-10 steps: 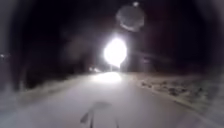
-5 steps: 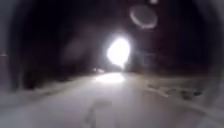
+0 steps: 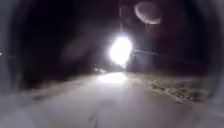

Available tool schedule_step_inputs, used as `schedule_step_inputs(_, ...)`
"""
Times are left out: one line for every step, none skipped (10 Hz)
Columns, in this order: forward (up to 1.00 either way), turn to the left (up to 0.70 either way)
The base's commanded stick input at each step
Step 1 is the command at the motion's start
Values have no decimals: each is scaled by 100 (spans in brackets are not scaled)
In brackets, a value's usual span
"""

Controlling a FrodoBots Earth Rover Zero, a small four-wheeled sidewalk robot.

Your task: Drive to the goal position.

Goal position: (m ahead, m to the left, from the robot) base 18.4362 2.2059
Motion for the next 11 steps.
schedule_step_inputs(100,0)
schedule_step_inputs(100,0)
schedule_step_inputs(100,0)
schedule_step_inputs(100,0)
schedule_step_inputs(100,0)
schedule_step_inputs(100,0)
schedule_step_inputs(100,0)
schedule_step_inputs(100,0)
schedule_step_inputs(100,0)
schedule_step_inputs(100,0)
schedule_step_inputs(100,0)
